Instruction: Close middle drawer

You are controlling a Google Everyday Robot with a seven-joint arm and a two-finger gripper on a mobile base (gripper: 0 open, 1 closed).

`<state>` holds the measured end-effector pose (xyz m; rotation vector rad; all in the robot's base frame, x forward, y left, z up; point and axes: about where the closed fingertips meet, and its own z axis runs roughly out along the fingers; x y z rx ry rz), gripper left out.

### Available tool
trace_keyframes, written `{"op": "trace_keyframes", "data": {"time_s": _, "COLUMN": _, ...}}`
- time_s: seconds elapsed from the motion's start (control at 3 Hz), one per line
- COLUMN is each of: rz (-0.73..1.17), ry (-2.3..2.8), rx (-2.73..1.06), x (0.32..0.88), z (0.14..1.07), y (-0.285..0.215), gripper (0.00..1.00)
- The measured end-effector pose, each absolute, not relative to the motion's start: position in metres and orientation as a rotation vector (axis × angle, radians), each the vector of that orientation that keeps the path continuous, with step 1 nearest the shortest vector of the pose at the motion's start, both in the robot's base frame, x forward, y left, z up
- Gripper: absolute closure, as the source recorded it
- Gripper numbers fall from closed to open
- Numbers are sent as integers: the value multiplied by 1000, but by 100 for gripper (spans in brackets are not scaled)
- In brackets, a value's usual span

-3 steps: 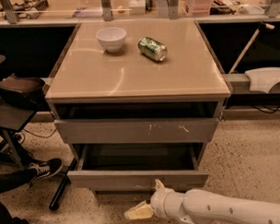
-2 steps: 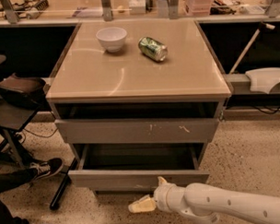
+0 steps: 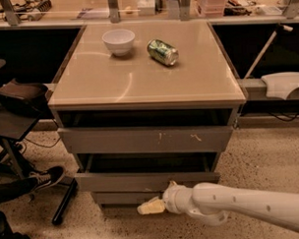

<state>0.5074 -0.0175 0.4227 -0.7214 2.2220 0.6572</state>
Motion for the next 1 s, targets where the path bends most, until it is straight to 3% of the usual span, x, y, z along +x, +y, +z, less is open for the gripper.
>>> {"op": "trace_keyframes", "data": {"time_s": 1.0, "rz": 627, "ry": 2260, "rx": -731, "x": 551, "z": 410, "y": -6, "gripper": 0}}
